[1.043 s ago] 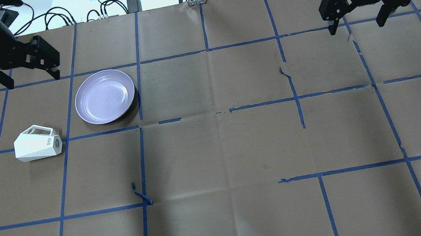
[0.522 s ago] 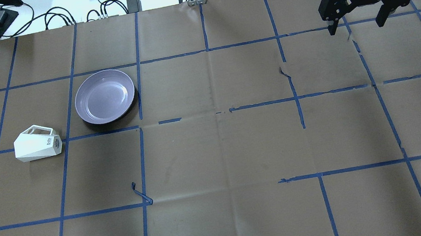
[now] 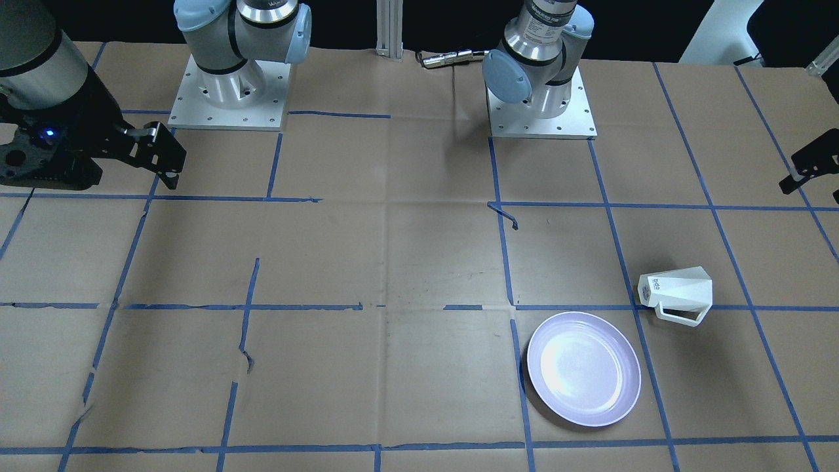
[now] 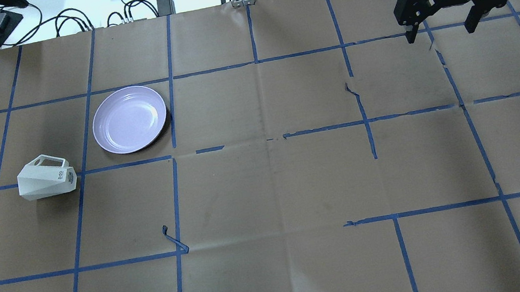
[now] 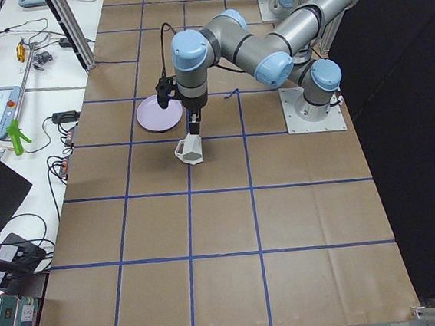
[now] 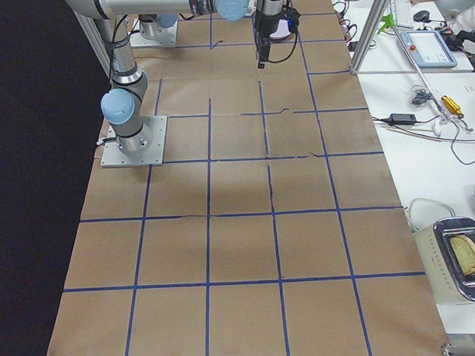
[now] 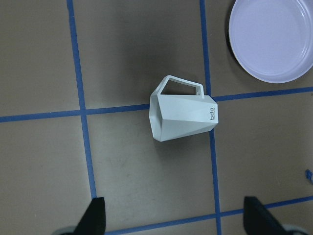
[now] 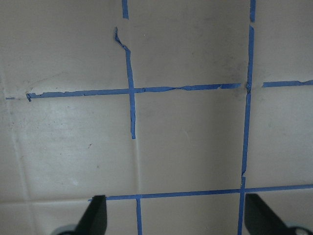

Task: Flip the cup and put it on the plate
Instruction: 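Lower the left gripper and grasp the white mug lying on its side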

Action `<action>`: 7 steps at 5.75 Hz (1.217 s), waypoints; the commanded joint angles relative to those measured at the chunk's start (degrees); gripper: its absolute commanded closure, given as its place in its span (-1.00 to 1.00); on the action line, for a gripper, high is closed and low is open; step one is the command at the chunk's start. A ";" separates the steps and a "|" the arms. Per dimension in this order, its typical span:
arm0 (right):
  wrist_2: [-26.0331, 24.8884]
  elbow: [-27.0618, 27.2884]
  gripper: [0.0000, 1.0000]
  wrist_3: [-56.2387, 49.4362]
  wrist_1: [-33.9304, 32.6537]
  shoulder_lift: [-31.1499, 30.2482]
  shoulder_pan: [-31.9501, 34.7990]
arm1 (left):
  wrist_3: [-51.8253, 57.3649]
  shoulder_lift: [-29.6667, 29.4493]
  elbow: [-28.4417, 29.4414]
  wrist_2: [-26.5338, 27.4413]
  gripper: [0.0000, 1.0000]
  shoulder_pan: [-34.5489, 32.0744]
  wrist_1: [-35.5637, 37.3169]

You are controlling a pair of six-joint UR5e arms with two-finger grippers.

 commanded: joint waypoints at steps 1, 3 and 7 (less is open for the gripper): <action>0.00 0.00 -1.00 0.00 0.00 0.01 0.00 | 5.73 -7.47 1.59 -6.34 -0.98 4.44 0.31; 0.00 0.00 -1.00 0.00 0.00 0.01 0.00 | 6.09 -16.18 1.42 -12.67 -0.98 4.45 -0.56; 0.00 0.00 -1.00 0.00 0.00 0.01 0.00 | 8.99 -22.63 -2.53 -20.67 -0.93 3.66 -6.02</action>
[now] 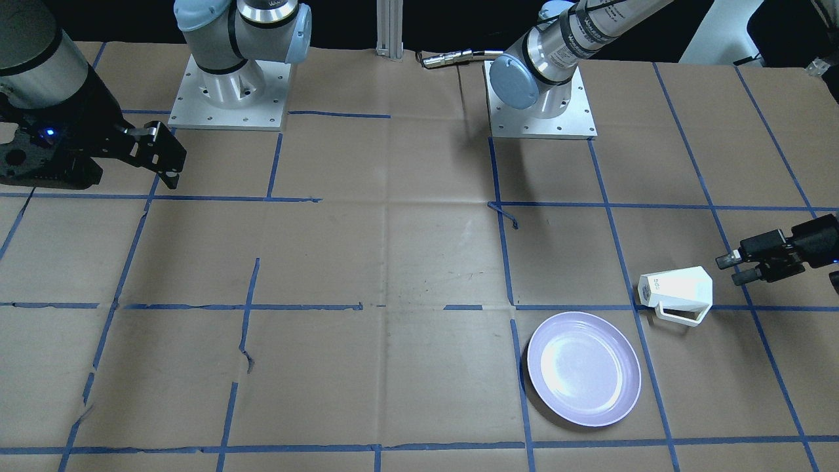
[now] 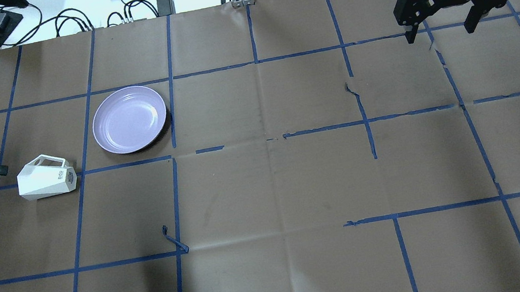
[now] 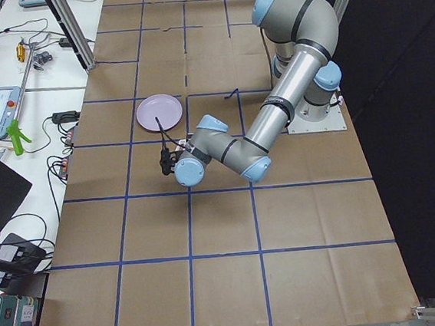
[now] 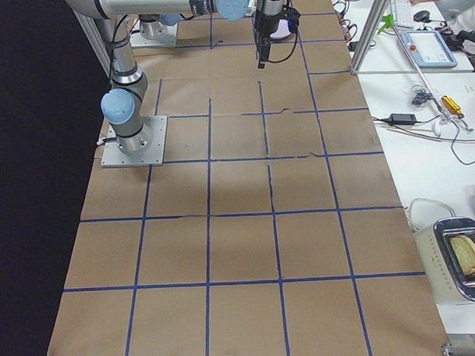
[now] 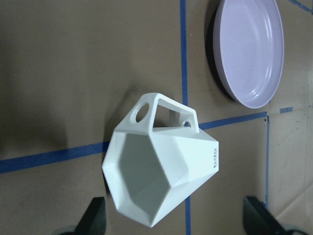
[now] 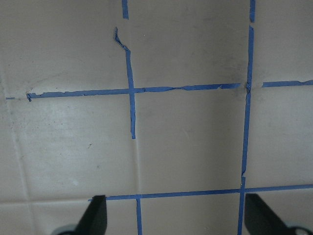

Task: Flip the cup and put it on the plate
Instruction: 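Lower the left gripper and grasp the white mug lying on its side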

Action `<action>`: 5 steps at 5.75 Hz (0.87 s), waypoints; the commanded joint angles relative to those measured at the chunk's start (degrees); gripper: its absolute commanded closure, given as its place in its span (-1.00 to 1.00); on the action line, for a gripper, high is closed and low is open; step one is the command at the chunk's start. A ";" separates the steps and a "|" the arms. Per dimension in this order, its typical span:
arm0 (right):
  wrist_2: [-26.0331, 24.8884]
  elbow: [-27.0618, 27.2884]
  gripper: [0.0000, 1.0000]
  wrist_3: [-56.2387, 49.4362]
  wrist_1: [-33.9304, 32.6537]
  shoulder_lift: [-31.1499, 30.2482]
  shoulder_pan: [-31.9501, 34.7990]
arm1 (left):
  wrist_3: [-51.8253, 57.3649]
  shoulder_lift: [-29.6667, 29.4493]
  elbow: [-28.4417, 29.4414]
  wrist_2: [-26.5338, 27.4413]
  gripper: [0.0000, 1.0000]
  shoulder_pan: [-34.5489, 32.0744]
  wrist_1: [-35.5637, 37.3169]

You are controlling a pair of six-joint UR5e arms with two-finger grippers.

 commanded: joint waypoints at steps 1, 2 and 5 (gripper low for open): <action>0.00 0.00 -1.00 0.00 0.00 0.00 0.00 | 1.07 -1.13 -1.99 -2.17 -0.89 -0.97 -0.76; 0.00 0.00 -1.00 0.00 0.00 0.00 0.00 | 1.60 -1.14 -3.48 -2.26 -0.45 -1.33 -0.76; 0.00 0.00 -1.00 0.00 0.00 0.00 0.00 | 1.08 1.57 -2.01 -2.44 1.00 -4.04 -0.59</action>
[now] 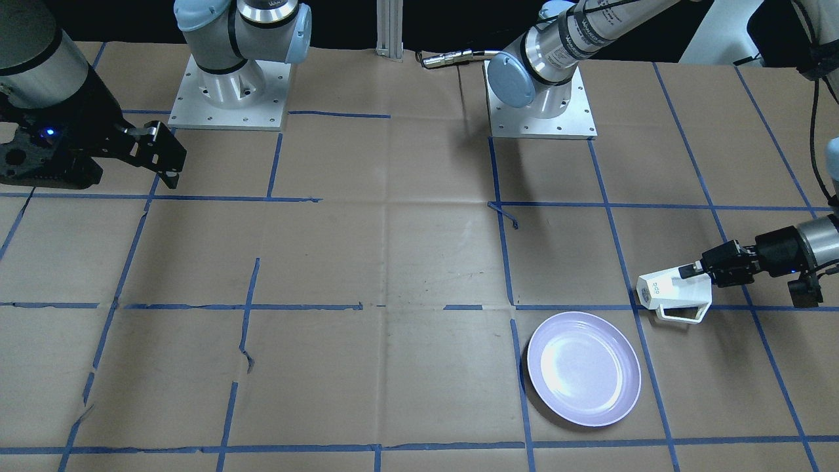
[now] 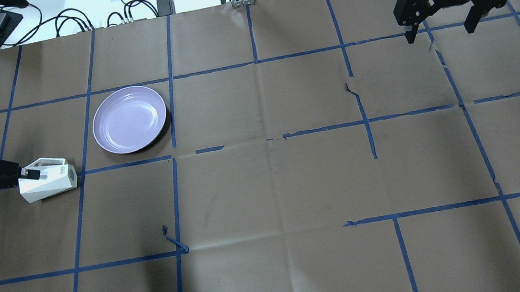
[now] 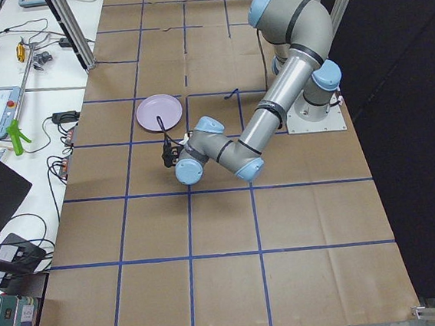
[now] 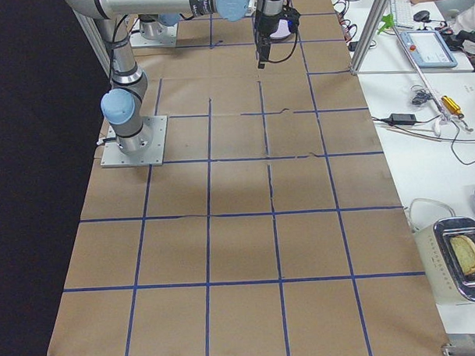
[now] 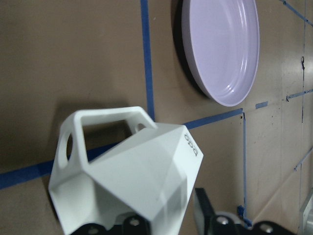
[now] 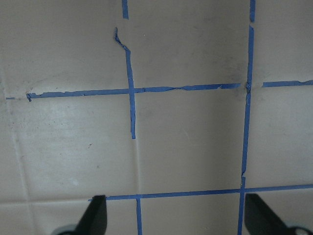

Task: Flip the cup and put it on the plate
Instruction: 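Lift the mug with the left gripper and carry it over the lavender plate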

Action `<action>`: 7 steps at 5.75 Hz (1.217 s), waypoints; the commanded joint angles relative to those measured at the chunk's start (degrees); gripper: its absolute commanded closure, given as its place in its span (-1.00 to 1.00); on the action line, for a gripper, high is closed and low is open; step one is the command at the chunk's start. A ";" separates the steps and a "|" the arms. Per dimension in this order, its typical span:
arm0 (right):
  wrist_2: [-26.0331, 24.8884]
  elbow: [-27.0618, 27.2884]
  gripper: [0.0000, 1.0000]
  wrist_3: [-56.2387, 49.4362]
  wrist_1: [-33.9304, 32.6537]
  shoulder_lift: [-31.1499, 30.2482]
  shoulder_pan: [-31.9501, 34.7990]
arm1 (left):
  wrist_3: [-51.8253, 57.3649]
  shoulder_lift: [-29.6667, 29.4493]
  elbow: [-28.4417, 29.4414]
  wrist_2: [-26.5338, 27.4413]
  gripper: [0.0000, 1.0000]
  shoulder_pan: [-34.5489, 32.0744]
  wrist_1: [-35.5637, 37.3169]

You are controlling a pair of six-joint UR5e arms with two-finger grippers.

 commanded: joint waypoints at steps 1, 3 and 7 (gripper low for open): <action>0.00 0.00 -1.00 0.00 0.00 0.00 0.00 | -1.94 3.58 0.78 -1.91 1.00 -2.10 0.15; 0.00 0.00 -1.00 0.00 0.00 0.00 0.00 | -12.28 9.29 2.61 -1.14 1.00 -8.31 1.38; 0.00 0.00 -1.00 0.00 0.00 0.00 0.00 | -23.40 10.38 3.94 23.23 0.99 -32.55 20.41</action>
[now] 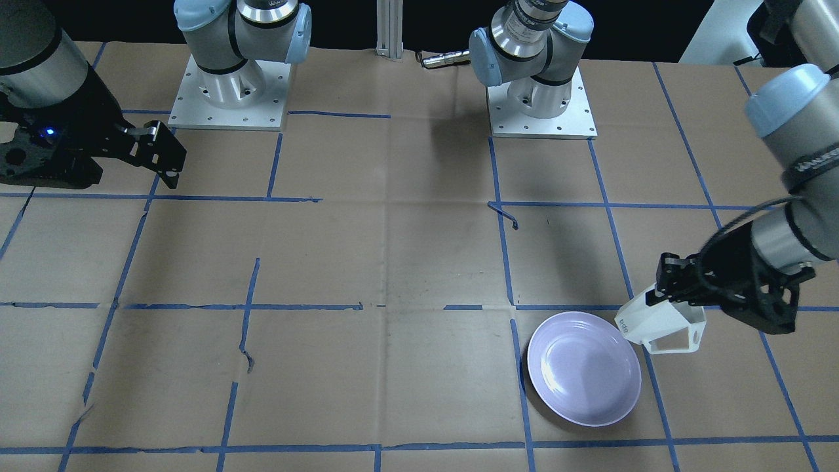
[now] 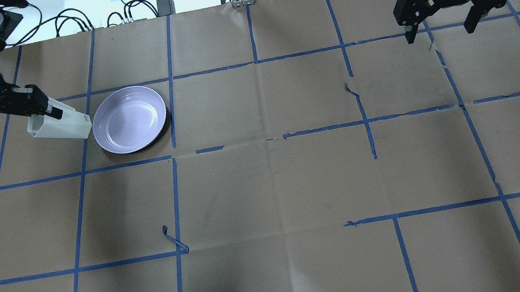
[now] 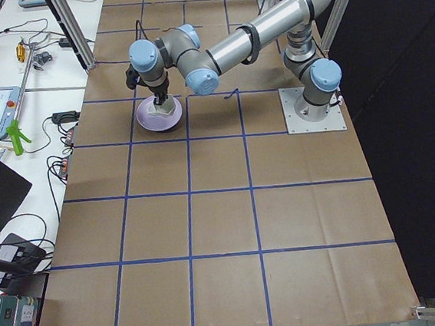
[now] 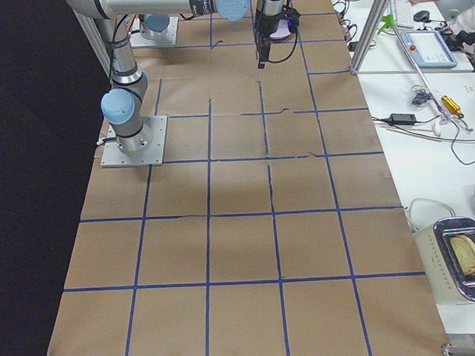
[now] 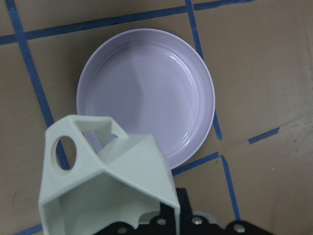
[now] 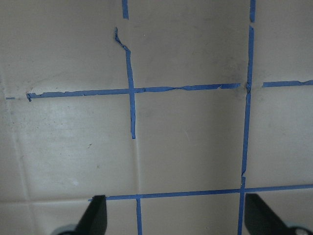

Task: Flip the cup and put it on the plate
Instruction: 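Lift the mug with the left gripper and carry it over the lavender plate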

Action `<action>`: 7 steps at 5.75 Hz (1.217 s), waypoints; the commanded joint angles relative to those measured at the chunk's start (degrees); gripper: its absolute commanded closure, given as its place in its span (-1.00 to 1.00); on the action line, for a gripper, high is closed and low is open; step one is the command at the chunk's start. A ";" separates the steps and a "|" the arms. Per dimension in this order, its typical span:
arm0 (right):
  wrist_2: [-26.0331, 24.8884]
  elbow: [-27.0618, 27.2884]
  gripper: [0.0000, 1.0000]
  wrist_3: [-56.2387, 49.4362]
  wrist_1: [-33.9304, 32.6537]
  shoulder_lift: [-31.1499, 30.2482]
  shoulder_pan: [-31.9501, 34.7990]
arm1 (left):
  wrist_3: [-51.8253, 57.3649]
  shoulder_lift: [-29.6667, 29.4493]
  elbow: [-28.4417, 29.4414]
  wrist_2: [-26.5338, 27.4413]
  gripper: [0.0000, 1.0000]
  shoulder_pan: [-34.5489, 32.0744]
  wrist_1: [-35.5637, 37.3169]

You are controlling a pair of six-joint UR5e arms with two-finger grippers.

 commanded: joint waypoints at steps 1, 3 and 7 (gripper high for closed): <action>0.00 0.00 -1.00 0.00 0.00 0.00 0.00 | -0.72 -1.31 -1.38 11.25 0.99 -9.99 9.39; 0.00 0.00 -1.00 0.00 0.00 0.00 0.00 | -0.55 -4.65 -3.14 12.78 0.99 -13.62 11.97; 0.00 0.00 -1.00 0.00 0.00 0.00 0.00 | -0.55 -6.50 -5.09 15.52 0.88 -13.72 14.71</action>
